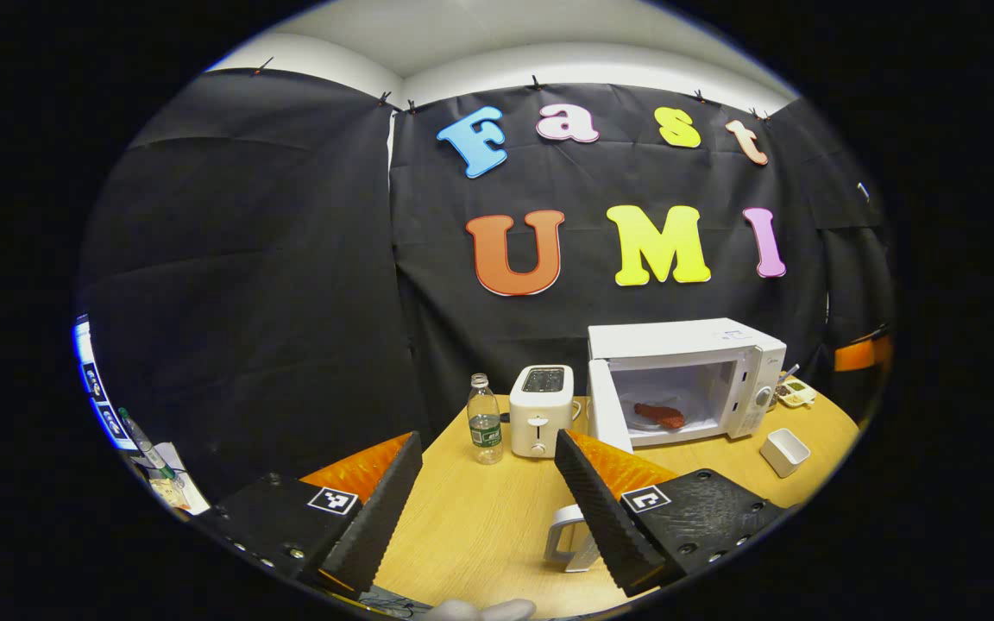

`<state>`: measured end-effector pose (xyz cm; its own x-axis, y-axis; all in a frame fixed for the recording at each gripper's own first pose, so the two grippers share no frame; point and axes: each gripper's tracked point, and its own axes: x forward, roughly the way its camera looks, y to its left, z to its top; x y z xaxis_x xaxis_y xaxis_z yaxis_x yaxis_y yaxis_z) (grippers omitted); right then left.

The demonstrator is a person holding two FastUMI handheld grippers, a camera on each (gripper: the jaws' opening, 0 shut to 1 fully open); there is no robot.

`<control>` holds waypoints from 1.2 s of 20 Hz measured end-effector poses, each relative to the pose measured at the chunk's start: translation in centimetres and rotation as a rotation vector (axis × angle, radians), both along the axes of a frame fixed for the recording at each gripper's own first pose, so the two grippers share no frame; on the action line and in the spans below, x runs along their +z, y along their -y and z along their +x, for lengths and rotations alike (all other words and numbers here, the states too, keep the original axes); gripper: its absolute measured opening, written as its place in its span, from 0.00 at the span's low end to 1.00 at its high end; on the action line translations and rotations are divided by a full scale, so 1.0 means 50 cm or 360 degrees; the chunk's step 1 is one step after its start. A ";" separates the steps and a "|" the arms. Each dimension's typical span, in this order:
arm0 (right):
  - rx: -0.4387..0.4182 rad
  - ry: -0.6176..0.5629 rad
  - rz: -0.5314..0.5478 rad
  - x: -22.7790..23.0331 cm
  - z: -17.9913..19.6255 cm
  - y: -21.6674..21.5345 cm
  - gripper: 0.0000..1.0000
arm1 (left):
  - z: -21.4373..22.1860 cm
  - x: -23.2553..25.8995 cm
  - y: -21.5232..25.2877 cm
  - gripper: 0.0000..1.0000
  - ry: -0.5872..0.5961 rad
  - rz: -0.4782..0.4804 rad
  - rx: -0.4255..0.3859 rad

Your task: Open the microwave oven with the left hand, put the food in, and close the microwave oven.

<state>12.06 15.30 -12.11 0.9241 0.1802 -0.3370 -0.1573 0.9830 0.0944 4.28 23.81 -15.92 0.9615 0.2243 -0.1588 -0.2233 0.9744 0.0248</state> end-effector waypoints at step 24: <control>-0.0054 -0.0030 0.0010 0.069 -0.152 0.053 0.91 | 0.046 -0.155 -0.035 0.00 -0.0093 0.0007 -0.0052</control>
<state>4.46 12.65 -8.64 0.9232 0.1508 -0.3534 -0.1218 0.9872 0.1029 6.59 25.56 -23.65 0.9575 0.1938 -0.2139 -0.1894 0.9810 0.0409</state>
